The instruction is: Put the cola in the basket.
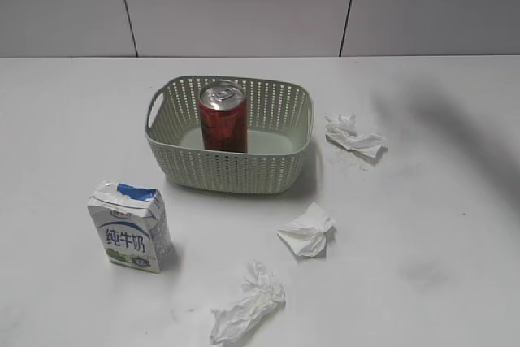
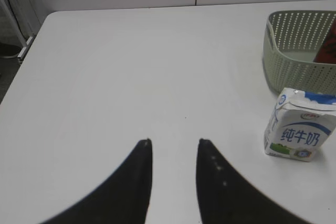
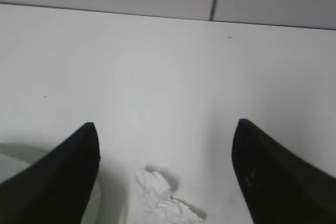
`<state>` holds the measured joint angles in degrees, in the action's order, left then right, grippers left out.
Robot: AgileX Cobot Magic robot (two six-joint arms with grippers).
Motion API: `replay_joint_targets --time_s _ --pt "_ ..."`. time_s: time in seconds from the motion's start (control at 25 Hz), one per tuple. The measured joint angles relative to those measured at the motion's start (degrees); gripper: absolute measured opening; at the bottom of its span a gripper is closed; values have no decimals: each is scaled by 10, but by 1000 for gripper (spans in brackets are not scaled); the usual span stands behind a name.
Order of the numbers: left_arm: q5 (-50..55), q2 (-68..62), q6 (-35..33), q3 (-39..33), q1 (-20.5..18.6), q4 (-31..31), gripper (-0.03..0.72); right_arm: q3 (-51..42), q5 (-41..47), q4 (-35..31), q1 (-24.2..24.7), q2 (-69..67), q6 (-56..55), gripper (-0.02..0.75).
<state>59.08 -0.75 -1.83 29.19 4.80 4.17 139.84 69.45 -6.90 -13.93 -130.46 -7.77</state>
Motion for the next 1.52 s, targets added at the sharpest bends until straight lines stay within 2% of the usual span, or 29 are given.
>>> replay_joint_targets --time_s 0.2,0.4,0.56,0.84,1.08,1.36,1.52 --pt "0 0 0 0 0 0 237 -10 0 -3 47 32 8 591" --pt "0 0 0 0 0 0 237 -87 -1 -4 76 106 17 591" --pt "0 0 0 0 0 0 237 -215 -1 3 85 199 43 591" --pt "0 0 0 0 0 0 237 -513 -4 35 85 396 63 591" --pt "0 0 0 0 0 0 237 -744 -56 38 85 572 64 590" --pt "0 0 -1 0 0 0 237 -943 -102 38 85 748 64 590" --pt "0 0 0 0 0 0 237 -1027 -124 38 85 840 65 590"
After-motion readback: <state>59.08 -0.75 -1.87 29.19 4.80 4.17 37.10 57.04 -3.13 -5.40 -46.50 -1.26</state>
